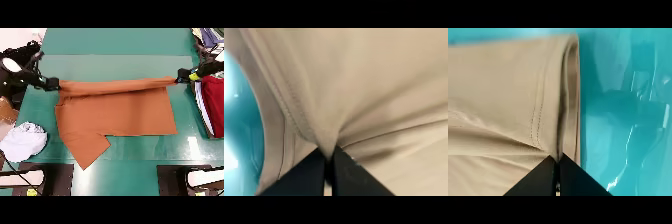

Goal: Fold the shirts.

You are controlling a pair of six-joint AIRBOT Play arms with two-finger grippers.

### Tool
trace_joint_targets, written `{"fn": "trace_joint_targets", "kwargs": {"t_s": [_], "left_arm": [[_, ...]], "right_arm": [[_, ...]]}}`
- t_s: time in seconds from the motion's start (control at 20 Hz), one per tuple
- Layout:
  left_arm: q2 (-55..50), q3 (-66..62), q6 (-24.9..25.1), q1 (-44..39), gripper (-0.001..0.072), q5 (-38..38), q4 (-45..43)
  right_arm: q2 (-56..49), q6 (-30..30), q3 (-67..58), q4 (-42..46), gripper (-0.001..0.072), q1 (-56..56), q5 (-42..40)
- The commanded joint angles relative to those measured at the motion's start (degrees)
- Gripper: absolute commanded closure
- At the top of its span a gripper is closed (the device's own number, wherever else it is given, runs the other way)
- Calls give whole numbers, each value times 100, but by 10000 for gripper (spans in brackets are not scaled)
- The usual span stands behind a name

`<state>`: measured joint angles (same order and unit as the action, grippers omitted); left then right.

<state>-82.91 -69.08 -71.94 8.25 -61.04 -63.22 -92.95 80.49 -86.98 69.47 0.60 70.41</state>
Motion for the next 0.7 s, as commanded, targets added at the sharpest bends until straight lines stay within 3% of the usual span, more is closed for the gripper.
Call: {"fn": "trace_joint_targets", "kwargs": {"t_s": [0.0, 0.05, 0.1, 0.15, 0.2, 0.4, 0.65], "left_arm": [[31, 673, -7, -4, 674, 282, -48], [37, 671, -70, -2, 672, 210, -50], [61, 669, -179, 9, 511, 162, -55], [105, 669, -306, 11, 201, 87, -92], [181, 669, -422, 15, 222, -22, -155], [1075, 898, -809, 13, 230, -717, -737], [2861, 2872, -1408, -4, 230, -1394, -798]], "right_arm": [[90, -9, 627, -81, 697, 149, -345], [90, -9, 688, -85, 697, 179, -339], [90, -9, 702, -98, 652, 179, -291], [92, -2, 684, -96, 365, 177, -212], [94, 2, 612, -92, 232, 162, -44], [625, -114, 828, -87, 262, -103, 367], [1902, -264, 2100, -92, 262, -413, 229]]}}
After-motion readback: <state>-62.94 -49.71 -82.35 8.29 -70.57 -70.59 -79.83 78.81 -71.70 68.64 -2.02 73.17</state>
